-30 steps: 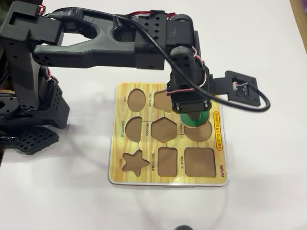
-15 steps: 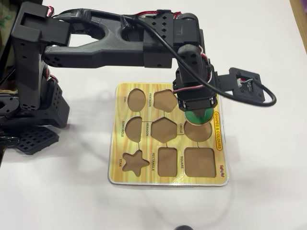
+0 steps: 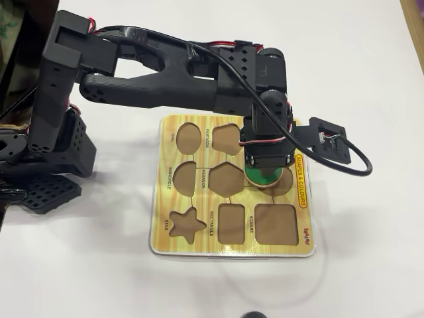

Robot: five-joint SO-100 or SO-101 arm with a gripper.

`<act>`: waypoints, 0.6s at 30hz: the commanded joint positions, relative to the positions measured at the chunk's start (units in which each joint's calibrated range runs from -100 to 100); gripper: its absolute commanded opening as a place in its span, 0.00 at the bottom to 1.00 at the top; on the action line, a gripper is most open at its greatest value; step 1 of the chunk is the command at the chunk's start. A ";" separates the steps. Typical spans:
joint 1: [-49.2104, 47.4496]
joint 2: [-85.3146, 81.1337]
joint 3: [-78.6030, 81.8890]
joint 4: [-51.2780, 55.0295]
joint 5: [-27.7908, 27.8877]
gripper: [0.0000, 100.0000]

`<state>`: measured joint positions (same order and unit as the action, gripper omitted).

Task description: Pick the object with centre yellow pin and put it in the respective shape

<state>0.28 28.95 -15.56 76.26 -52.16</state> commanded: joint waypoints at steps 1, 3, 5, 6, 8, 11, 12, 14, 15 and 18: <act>0.50 0.67 -2.88 -1.50 -0.25 0.01; 0.50 1.51 -2.88 -4.87 0.22 0.01; 0.40 1.68 -2.88 -7.90 0.33 0.01; 0.40 1.59 -2.70 -8.68 0.33 0.01; 0.40 1.09 -2.70 -9.37 0.38 0.01; 0.50 1.09 -2.97 -9.37 0.38 0.01; 0.50 1.09 -2.97 -9.37 0.38 0.01; 0.50 1.26 -2.79 -9.37 0.38 0.01; 0.60 1.26 -2.52 -9.37 0.38 0.01; 1.67 1.26 -1.98 -9.19 0.38 0.01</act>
<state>0.65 31.70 -15.65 67.35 -52.00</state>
